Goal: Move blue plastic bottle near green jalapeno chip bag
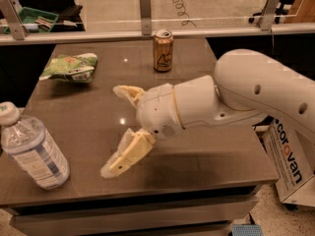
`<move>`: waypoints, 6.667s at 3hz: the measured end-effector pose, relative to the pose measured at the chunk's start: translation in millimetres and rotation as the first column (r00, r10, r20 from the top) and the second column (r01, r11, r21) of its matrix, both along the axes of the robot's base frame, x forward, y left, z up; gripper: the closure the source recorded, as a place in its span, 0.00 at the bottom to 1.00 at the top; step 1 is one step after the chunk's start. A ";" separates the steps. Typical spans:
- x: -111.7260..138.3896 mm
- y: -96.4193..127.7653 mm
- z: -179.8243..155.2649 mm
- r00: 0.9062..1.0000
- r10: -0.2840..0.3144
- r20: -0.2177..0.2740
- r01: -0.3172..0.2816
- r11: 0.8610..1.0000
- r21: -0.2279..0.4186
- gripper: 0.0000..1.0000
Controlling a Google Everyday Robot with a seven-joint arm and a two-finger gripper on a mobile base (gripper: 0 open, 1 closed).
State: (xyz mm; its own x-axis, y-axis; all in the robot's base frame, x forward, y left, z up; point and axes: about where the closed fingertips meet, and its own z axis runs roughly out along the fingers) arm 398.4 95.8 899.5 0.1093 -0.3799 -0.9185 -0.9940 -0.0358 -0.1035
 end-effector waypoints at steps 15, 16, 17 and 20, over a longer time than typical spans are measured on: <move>247.6 33.9 14.0 0.964 -0.262 -0.037 0.263 0.930 0.255 1.00; 279.1 51.3 22.0 0.962 -0.273 -0.030 0.270 0.920 0.285 1.00; 286.7 66.8 17.4 0.961 -0.271 -0.047 0.272 0.912 0.307 1.00; 276.1 81.8 -3.1 0.968 -0.243 -0.061 0.250 0.923 0.293 0.84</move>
Offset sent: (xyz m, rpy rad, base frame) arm -0.0241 0.1420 -0.0114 0.2554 0.1151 0.1622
